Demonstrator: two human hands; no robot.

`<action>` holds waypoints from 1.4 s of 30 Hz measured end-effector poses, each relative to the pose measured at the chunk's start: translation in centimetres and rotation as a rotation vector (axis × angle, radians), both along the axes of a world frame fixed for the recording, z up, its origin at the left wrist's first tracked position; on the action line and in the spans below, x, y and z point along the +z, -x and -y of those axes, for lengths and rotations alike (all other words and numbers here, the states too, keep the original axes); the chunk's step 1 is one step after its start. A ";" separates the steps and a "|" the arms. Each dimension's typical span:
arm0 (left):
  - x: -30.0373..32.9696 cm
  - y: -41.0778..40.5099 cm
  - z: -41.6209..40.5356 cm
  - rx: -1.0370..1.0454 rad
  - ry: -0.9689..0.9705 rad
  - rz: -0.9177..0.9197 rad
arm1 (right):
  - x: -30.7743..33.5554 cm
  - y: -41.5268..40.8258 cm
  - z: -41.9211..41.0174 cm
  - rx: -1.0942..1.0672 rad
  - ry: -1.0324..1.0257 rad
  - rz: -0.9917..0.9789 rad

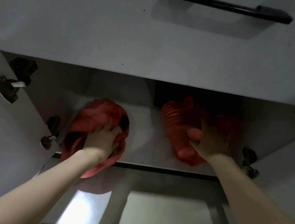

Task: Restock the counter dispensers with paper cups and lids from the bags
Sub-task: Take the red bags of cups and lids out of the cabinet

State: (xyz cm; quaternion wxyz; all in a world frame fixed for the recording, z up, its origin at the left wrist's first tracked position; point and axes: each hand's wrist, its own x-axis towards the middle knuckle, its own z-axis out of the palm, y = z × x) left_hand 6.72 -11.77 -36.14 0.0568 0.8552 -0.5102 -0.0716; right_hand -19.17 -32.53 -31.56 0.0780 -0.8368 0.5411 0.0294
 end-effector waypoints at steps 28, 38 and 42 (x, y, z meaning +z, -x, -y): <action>-0.7 7.9 -0.8 0.008 0.266 -0.202 | -1.7 0.6 -10.6 0.317 0.146 -0.083; -0.8 9.9 -7.2 -0.015 0.197 -0.223 | -5.0 4.5 -15.3 0.386 0.267 -0.030; 2.3 10.8 -11.3 0.034 0.158 -0.204 | -0.9 6.4 -16.1 0.364 0.176 0.108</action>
